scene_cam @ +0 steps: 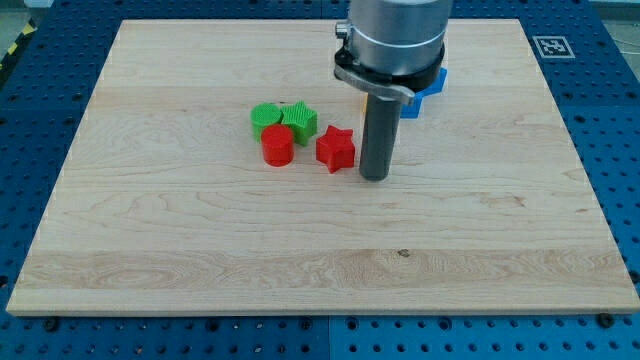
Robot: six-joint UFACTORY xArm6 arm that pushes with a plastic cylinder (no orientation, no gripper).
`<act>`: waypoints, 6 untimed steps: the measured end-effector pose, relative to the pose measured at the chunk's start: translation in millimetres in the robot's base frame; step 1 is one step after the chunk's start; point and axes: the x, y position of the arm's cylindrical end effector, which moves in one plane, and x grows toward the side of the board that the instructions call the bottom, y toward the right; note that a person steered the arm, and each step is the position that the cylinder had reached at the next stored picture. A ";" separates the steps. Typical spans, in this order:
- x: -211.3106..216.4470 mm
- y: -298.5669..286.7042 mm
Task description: Push the red star to the right of red circle
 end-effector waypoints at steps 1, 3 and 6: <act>-11.0 6.4; -11.1 -41.8; 1.0 -46.9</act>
